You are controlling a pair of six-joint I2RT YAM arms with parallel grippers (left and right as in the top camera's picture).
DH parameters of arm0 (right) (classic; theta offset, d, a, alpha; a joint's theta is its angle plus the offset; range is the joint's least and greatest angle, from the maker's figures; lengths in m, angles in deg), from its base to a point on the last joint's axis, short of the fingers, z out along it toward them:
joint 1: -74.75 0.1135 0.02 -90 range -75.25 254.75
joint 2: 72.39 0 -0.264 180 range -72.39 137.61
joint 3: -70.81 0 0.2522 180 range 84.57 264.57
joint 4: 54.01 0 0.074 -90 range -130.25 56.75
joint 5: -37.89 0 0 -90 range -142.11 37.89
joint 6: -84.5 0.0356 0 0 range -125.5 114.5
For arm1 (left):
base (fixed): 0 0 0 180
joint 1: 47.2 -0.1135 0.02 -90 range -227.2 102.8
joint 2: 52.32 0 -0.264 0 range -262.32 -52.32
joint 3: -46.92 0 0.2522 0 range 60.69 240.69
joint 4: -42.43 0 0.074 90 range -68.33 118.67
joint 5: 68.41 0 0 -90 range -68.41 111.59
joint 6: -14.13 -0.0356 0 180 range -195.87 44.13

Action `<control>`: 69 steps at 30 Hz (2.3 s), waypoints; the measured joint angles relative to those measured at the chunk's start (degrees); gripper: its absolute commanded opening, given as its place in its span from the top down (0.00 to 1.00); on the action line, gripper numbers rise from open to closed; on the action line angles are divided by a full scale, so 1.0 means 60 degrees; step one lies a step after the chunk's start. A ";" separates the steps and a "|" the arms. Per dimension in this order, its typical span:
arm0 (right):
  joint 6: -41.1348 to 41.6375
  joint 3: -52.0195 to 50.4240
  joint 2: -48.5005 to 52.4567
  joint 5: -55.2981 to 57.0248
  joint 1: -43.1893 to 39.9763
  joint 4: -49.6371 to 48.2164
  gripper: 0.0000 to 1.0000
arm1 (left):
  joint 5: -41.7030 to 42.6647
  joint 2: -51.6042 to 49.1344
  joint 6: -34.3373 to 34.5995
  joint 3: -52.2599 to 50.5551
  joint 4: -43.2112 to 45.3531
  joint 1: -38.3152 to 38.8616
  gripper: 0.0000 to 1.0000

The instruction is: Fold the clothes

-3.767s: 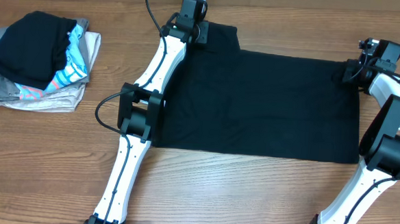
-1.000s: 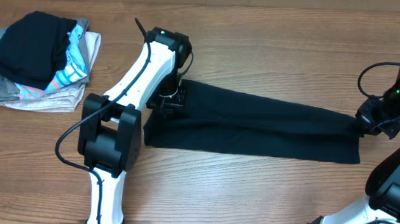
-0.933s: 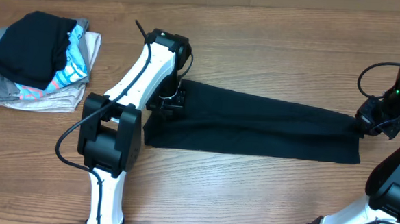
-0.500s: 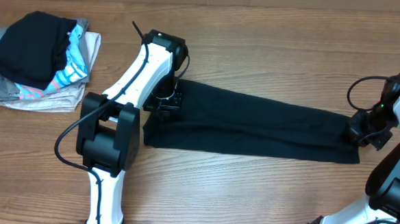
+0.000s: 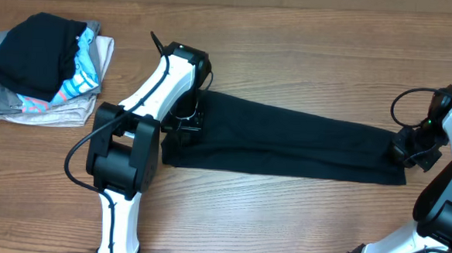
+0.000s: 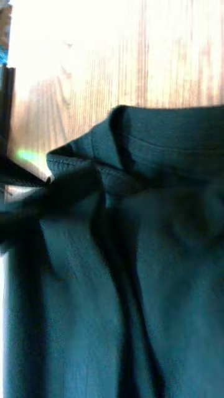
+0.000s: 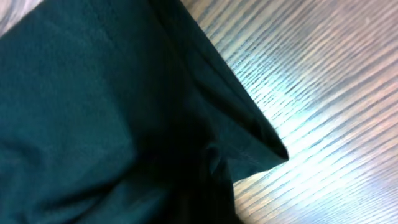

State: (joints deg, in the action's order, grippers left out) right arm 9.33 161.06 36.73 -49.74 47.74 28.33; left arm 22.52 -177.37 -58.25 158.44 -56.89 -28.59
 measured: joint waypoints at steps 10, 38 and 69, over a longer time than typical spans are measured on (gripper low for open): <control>-0.0361 0.1741 0.0000 -0.0820 0.0015 0.1337 0.36 | -0.0113 0.0000 -0.0040 0.0663 -0.0823 -0.0189 0.41; -0.0463 -0.1847 -0.0091 -0.2554 0.3217 -0.1435 0.96 | 0.1344 0.0000 0.0138 -0.0925 0.3217 0.1126 0.96; 0.0284 -0.2426 -0.0397 -0.3235 0.5672 -0.5541 0.88 | -0.0310 0.0299 0.0127 -0.1228 0.5388 -0.1056 0.96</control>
State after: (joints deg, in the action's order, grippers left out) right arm 11.04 146.50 34.35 -69.15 81.77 -4.92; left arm 20.66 -175.58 -57.48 151.07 -24.57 -34.93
